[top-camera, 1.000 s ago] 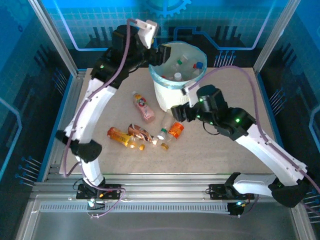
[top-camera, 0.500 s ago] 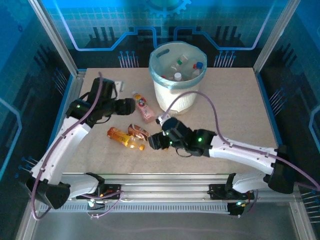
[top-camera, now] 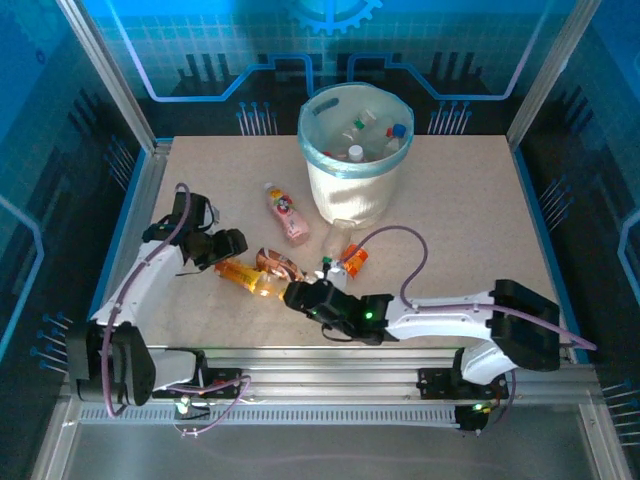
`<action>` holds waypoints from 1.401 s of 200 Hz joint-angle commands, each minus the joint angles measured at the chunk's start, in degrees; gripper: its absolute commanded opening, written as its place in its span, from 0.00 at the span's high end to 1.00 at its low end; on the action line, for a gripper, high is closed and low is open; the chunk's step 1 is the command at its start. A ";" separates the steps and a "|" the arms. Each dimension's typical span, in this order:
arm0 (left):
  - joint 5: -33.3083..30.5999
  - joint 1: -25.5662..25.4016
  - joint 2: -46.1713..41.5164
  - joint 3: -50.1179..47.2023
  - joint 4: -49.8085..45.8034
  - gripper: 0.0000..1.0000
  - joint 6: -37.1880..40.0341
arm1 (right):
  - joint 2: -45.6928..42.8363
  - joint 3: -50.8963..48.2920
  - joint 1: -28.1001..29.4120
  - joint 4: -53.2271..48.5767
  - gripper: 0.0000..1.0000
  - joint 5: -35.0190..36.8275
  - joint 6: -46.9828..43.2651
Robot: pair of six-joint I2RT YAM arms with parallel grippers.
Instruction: Put the plastic bottles in the bin
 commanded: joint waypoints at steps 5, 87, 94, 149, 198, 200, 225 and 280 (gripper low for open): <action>2.77 1.10 2.43 -0.56 3.26 0.30 -0.93 | 6.12 1.91 1.48 5.48 0.37 5.95 14.69; 0.79 2.85 6.81 -1.33 1.71 0.29 3.26 | 16.72 7.98 1.13 7.93 0.43 8.17 21.95; 0.54 2.89 6.97 -1.49 1.59 0.29 3.42 | 17.24 7.91 1.02 7.94 0.43 8.10 23.13; 1.13 2.86 6.61 -2.40 1.65 0.28 3.11 | 20.65 8.58 0.39 8.27 0.42 8.80 28.08; 1.05 2.80 6.70 -2.49 1.57 0.28 3.20 | 22.30 9.54 0.05 8.99 0.43 10.21 30.18; 1.05 2.83 6.70 -2.55 1.63 0.28 3.13 | 22.42 9.66 0.06 9.06 0.43 10.18 30.33; 1.29 2.90 6.67 -2.55 1.72 0.28 3.04 | 23.67 10.68 0.06 10.37 0.44 9.76 31.82; 1.40 2.77 6.53 -2.72 1.65 0.28 3.10 | 24.86 12.76 -0.05 7.62 0.50 11.68 35.74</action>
